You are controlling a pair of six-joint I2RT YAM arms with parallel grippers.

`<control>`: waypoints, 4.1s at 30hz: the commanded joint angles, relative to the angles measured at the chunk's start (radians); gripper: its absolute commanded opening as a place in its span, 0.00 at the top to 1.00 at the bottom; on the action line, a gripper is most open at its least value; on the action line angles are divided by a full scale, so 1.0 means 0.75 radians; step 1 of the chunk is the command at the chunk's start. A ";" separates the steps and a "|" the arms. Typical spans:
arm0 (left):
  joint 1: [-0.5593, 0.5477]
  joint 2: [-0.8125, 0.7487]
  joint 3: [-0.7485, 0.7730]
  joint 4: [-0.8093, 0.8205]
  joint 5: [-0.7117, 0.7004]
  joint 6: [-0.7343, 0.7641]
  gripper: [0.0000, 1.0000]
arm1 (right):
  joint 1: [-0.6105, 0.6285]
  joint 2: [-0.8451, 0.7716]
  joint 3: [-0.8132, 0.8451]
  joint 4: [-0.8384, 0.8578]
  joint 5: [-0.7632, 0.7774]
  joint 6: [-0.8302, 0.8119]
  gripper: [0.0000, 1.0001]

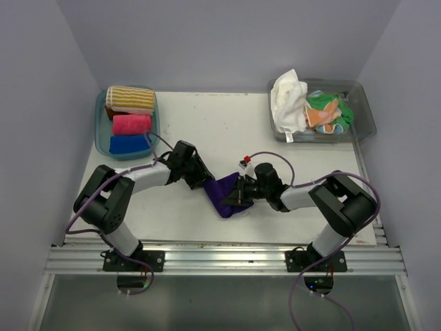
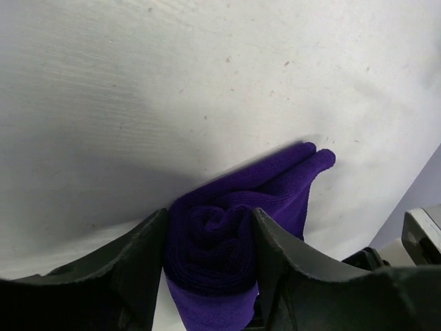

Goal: Roll the towels
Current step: Roll the towel

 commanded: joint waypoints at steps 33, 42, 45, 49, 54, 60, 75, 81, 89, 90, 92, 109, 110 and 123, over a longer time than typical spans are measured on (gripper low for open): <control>-0.050 0.154 0.179 -0.224 0.033 0.109 0.70 | 0.570 -0.293 0.652 -1.316 1.344 -0.601 0.33; -0.050 0.158 0.189 -0.240 0.025 0.103 0.70 | 0.832 0.022 0.884 -1.443 1.776 -0.742 0.32; -0.050 0.158 0.191 -0.244 0.025 0.103 0.70 | 0.875 0.098 0.933 -1.455 1.868 -0.785 0.32; -0.050 0.162 0.189 -0.244 0.029 0.101 0.70 | 0.897 0.182 0.959 -1.439 1.913 -0.820 0.34; -0.050 0.162 0.189 -0.242 0.033 0.097 0.70 | 0.899 0.294 0.986 -1.437 2.019 -0.780 0.37; -0.050 0.158 0.191 -0.244 0.037 0.097 0.70 | 0.899 0.428 1.021 -1.472 2.099 -0.678 0.49; -0.003 0.066 0.189 -0.234 0.068 0.107 0.26 | 0.754 0.223 0.815 -1.335 1.795 -0.291 0.91; 0.040 -0.018 0.183 -0.252 0.055 0.118 0.24 | 0.576 0.002 0.534 -1.051 1.404 -0.146 0.95; 0.050 -0.050 0.174 -0.256 0.065 0.132 0.24 | 0.343 -0.196 0.310 -0.826 1.089 0.042 1.00; 0.048 -0.048 0.174 -0.256 0.074 0.134 0.24 | 0.302 -0.210 0.287 -0.799 1.022 0.087 1.00; 0.050 -0.048 0.168 -0.248 0.090 0.138 0.24 | 0.265 -0.227 0.207 -0.689 0.962 0.175 1.00; -0.013 0.064 0.166 -0.095 0.360 0.257 0.23 | 0.057 -0.020 -0.155 0.319 0.371 0.495 1.00; -0.013 0.074 0.168 -0.085 0.378 0.259 0.24 | 0.057 0.004 -0.145 0.393 0.342 0.491 1.00; -0.017 0.087 0.099 -0.044 0.389 0.222 0.58 | 0.054 0.391 -0.010 0.887 0.050 0.624 0.98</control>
